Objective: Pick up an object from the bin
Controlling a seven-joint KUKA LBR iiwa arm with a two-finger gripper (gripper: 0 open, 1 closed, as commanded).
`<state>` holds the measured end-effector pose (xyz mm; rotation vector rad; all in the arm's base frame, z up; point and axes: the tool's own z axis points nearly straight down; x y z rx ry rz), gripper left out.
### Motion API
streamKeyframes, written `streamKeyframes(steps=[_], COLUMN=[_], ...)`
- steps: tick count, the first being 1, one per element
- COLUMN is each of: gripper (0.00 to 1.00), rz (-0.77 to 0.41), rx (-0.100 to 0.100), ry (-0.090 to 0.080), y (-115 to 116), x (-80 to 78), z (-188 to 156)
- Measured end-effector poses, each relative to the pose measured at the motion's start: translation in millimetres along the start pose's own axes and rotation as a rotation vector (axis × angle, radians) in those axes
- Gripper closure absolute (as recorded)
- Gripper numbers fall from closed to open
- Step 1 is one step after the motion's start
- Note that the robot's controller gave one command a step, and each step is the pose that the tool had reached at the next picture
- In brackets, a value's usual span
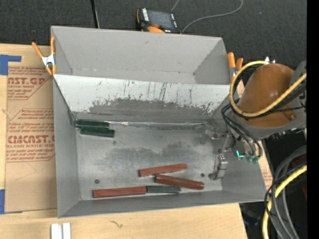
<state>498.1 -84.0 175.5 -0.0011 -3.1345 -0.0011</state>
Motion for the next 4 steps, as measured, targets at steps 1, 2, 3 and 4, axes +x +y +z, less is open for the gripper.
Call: streamKeyframes(steps=[1,2,3,4], gripper=[0.00,1.00,1.00,1.00], rz=[0.032,0.032,-0.146,-0.276], rx=[-0.002,0.000,0.004,0.006], ry=[-0.002,-0.007,-0.016,-0.019], y=[26.7,25.4,-24.2,-24.2], x=[10.8,9.3,-21.1,-28.5], z=[104.0,99.5,-21.3,-181.5])
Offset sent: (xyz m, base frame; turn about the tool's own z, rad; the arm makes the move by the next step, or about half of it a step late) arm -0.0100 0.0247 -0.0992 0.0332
